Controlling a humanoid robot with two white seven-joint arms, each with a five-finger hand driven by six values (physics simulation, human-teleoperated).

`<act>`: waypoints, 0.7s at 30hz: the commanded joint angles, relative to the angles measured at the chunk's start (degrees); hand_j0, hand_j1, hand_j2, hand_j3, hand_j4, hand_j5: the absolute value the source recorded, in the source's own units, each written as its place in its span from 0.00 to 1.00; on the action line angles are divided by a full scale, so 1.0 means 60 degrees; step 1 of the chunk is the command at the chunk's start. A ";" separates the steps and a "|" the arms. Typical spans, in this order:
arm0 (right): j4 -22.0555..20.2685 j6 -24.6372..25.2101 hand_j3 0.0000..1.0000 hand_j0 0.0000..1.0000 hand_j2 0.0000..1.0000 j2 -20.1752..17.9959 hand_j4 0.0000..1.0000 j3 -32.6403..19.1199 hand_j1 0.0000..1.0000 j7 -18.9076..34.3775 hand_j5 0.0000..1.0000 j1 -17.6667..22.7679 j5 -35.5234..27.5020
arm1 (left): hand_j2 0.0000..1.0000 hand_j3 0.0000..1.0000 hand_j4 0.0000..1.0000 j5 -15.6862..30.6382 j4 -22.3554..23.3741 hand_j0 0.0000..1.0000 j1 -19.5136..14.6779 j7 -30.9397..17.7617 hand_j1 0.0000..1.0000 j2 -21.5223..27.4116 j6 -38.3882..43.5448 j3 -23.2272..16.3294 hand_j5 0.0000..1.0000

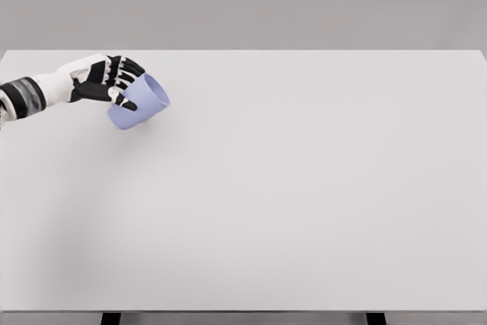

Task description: Flip the cup with left arm and place it on the table

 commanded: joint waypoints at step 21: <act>0.0000 0.0000 1.00 1.00 1.00 0.0000 1.00 -0.0001 1.00 0.0001 1.00 0.0000 -0.0001 | 0.52 0.52 0.52 0.2152 0.2743 0.52 0.0908 -0.0257 0.52 -0.1608 -0.3902 0.0964 0.52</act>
